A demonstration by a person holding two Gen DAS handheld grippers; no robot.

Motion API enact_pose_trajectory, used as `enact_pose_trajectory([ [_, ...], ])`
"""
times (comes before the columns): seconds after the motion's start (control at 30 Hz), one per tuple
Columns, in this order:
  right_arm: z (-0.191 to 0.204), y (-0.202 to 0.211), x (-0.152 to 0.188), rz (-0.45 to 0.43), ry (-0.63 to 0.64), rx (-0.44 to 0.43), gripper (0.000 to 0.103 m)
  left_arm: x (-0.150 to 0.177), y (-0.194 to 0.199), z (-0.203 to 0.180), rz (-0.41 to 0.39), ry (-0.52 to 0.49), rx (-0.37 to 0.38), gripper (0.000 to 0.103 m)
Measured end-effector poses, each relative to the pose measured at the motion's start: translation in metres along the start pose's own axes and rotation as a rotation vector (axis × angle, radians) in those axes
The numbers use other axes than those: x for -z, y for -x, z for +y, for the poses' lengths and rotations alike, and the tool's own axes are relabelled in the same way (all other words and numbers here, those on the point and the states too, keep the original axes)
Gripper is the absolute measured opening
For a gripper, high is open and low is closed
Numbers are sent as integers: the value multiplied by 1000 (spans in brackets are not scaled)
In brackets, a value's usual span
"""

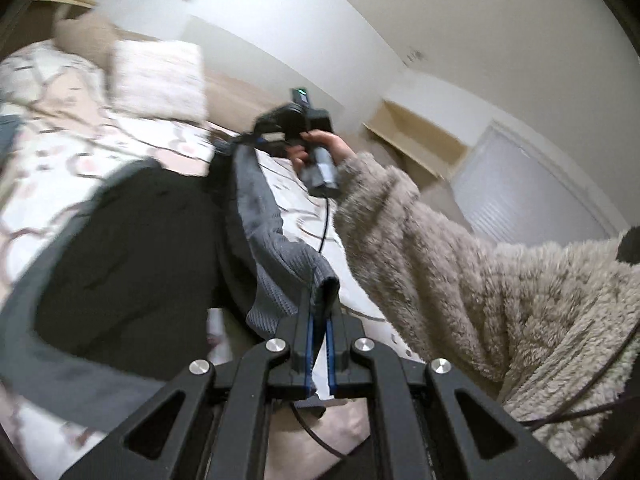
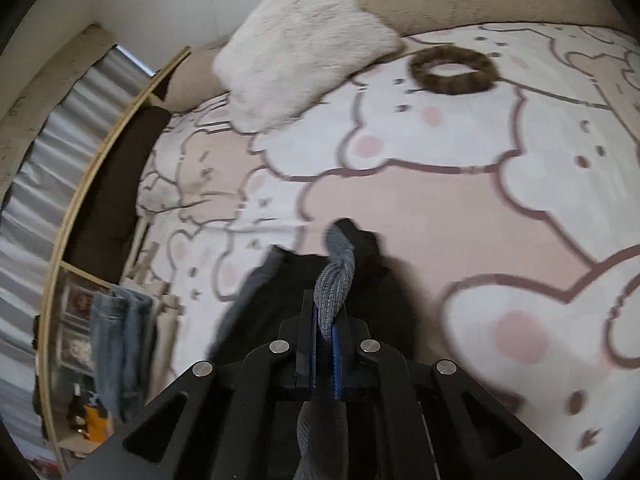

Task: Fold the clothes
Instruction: 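Grasp the grey leg cuff with the right tool while the left tool holds the hem, then lay the folded leg on the pants and open both tools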

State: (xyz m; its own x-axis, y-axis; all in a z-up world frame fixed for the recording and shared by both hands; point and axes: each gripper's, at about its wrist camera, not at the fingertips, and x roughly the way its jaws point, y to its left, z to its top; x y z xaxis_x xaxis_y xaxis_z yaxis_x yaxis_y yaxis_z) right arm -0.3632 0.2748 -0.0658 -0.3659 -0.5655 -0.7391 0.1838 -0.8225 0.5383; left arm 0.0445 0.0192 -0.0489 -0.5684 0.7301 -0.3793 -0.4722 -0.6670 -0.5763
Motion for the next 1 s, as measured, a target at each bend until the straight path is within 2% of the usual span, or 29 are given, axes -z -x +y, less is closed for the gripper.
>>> enact_pose_trajectory([
  [0.23,82,-63,-8,14,-32,-53,7,11,74,61,-105,128,-143,6],
  [0.3,100,-79,-7,12,-25,-48,7,17,86,84,-118,163,-213,6],
  [0.43,126,-129,0,40,8,40,7,30,101,148,-112,275,-352,5],
  [0.53,126,-167,8,77,17,115,7,41,108,186,-100,368,-428,5],
  [0.67,129,-203,22,110,67,202,7,60,100,206,-28,412,-491,6],
  [0.73,135,-205,27,94,111,233,7,68,92,209,11,405,-508,6],
  [0.8,142,-196,28,59,147,256,9,70,91,208,0,405,-509,6],
  [0.87,147,-180,27,27,164,279,38,70,93,205,7,402,-511,6],
  [0.9,149,-168,26,10,166,282,72,70,94,203,11,401,-511,7],
  [0.93,150,-151,27,-18,170,272,82,70,94,202,12,398,-512,8],
  [1.0,153,-119,32,-71,187,239,82,69,99,199,8,390,-515,16],
])
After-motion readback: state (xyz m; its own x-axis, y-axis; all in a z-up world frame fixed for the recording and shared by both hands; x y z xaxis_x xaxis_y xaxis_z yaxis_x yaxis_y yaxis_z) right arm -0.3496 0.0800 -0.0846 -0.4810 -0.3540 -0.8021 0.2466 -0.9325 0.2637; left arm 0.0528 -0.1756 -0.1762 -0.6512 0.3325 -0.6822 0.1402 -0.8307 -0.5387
